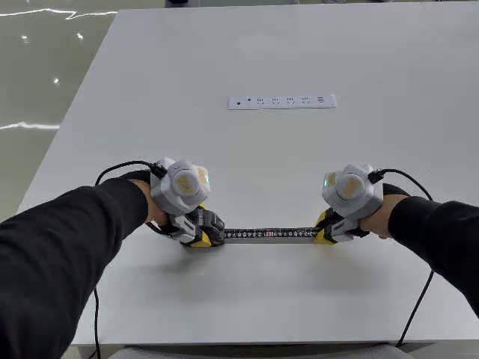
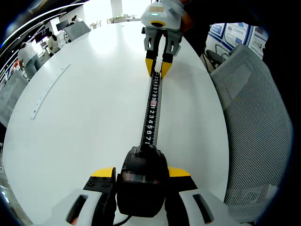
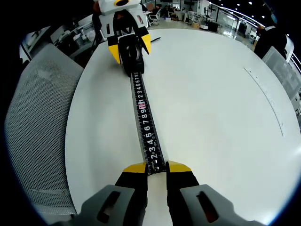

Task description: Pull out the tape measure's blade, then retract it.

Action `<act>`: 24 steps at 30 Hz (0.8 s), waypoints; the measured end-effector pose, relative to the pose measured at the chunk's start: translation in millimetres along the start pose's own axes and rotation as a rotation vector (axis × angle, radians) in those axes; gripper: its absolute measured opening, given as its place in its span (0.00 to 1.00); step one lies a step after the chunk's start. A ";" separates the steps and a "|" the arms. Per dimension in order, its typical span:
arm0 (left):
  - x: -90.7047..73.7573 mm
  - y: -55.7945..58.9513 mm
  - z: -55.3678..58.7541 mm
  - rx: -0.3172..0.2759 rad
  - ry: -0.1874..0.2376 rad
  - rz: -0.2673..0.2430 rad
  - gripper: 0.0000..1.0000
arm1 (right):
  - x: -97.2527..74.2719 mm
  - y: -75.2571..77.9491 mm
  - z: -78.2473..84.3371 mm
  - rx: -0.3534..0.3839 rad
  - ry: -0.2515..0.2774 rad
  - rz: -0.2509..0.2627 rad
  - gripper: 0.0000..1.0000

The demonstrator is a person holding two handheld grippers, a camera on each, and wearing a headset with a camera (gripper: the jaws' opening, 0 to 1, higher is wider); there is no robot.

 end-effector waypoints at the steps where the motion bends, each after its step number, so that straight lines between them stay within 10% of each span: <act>1: 0.0 -0.1 0.0 0.000 0.000 0.000 0.36 | -0.3 0.2 0.2 -0.001 -0.001 0.000 0.10; 24: 0.6 0.0 0.0 -0.001 0.003 -0.002 0.36 | -7.0 4.5 10.0 0.007 -0.008 0.006 0.10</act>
Point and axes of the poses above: the centre of the closed fingertips' face, and the gripper's own axes: x roughly forward along the fingers, y roughly to its right, z roughly out of its underside, the point moved 1 cm from there along -x, roughly backward along the fingers, and after that the axes turned 11 degrees about x, right-handed, at the moved point
